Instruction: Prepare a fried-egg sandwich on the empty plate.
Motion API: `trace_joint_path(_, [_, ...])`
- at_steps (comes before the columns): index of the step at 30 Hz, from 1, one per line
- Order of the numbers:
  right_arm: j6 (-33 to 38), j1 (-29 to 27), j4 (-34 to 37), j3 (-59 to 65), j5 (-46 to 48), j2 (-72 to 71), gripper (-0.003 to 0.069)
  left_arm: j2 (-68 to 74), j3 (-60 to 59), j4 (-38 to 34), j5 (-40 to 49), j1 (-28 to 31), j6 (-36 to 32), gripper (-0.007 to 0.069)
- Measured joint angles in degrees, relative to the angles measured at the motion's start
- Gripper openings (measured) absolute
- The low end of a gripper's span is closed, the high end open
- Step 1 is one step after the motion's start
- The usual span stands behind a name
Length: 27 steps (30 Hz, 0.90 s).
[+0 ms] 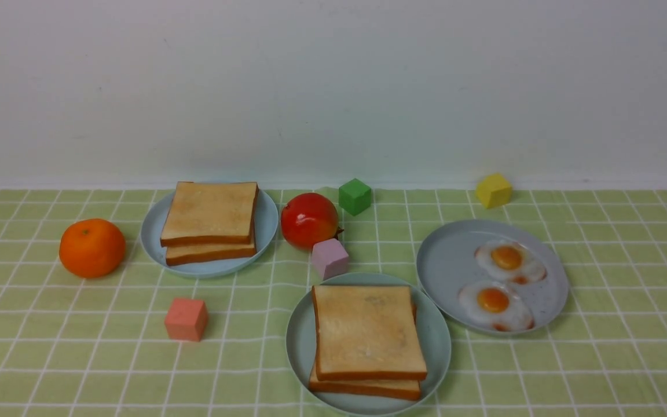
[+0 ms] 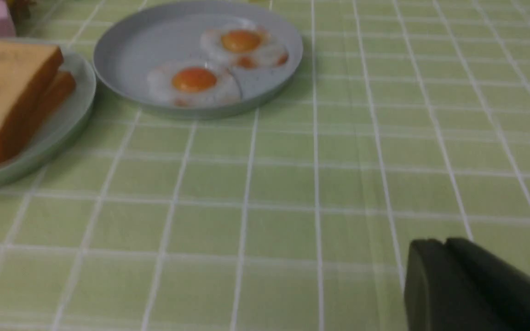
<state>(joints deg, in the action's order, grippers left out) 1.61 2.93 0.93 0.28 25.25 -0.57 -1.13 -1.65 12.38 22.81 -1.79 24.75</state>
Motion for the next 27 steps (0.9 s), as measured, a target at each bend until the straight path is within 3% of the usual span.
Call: trace_joint_path(27, [0.00,0.00,2.12,0.64,-2.82,-0.07,0.0085,0.00,0.00,-0.01,-0.12,0.00,-0.13,0.0057])
